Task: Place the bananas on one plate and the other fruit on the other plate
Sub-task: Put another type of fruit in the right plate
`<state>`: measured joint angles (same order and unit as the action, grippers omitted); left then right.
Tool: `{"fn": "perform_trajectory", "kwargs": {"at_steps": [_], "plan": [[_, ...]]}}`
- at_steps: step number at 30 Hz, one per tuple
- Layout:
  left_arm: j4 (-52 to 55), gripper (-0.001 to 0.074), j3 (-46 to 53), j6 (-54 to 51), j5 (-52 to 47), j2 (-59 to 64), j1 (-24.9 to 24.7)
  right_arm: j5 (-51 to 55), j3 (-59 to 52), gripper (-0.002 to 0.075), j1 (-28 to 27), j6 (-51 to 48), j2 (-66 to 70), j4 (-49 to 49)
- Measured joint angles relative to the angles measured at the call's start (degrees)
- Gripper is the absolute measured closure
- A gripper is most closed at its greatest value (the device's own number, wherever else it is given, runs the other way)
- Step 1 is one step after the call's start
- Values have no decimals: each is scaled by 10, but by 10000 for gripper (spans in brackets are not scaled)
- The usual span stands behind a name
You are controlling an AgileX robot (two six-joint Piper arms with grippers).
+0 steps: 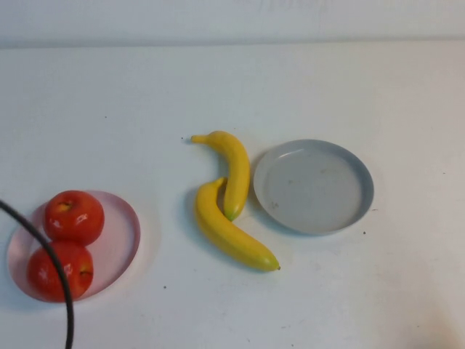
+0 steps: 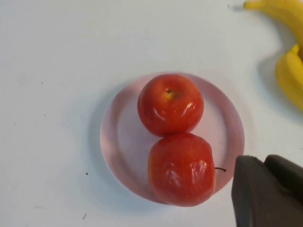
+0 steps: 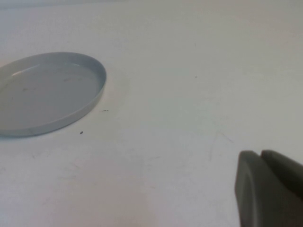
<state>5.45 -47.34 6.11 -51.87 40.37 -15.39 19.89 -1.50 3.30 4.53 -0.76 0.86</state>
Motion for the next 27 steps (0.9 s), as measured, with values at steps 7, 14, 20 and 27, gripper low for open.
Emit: {"fn": "perform_trajectory", "kwargs": {"at_steps": [7,14,20,27], "plan": [[2,729,87,5,16,-99,0,0,0,743,0,0,0,0],[1,730,112,17,79,-113,0,0,0,743,0,0,0,0],[1,730,203,5,274,-127,0,0,0,743,0,0,0,0],[-2,731,370,-10,534,-212,0,0,0,743,0,0,0,0]]}}
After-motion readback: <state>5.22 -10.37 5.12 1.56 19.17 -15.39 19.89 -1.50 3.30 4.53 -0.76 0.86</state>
